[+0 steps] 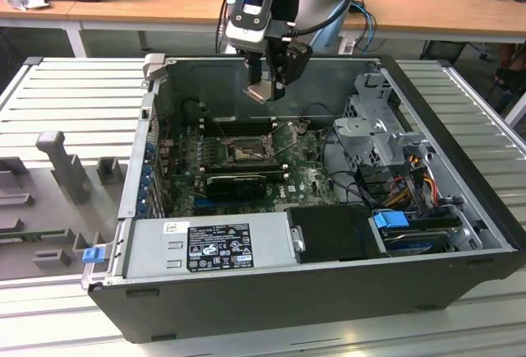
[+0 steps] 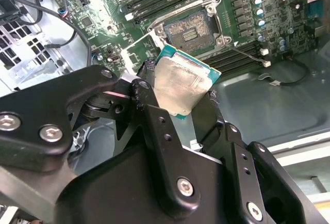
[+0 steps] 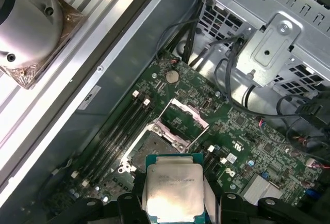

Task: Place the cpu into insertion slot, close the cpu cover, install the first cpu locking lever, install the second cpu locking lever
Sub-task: 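Place the cpu into insertion slot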

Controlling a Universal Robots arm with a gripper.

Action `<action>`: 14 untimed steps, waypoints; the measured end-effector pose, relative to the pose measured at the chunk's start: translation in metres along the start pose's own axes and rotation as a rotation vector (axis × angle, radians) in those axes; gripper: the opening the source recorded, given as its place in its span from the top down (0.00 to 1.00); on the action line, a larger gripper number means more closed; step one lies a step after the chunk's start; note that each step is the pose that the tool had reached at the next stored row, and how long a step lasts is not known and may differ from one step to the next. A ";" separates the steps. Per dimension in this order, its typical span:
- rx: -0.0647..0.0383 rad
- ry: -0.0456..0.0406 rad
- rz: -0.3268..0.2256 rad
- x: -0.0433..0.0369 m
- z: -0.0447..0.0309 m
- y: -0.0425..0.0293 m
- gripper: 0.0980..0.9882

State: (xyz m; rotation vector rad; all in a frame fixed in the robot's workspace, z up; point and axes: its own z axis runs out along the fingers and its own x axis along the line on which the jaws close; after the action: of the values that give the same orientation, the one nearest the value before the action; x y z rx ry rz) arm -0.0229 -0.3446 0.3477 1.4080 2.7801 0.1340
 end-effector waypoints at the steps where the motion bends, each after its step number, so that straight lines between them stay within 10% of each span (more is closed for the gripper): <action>1: 0.000 -0.0003 0.004 0.0000 0.0000 0.0000 0.52; 14: -0.001 -0.0066 0.077 0.0000 0.0009 -0.0001 0.52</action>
State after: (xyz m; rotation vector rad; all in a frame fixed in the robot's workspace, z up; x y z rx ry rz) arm -0.0229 -0.3446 0.3468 1.5124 2.7211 0.1325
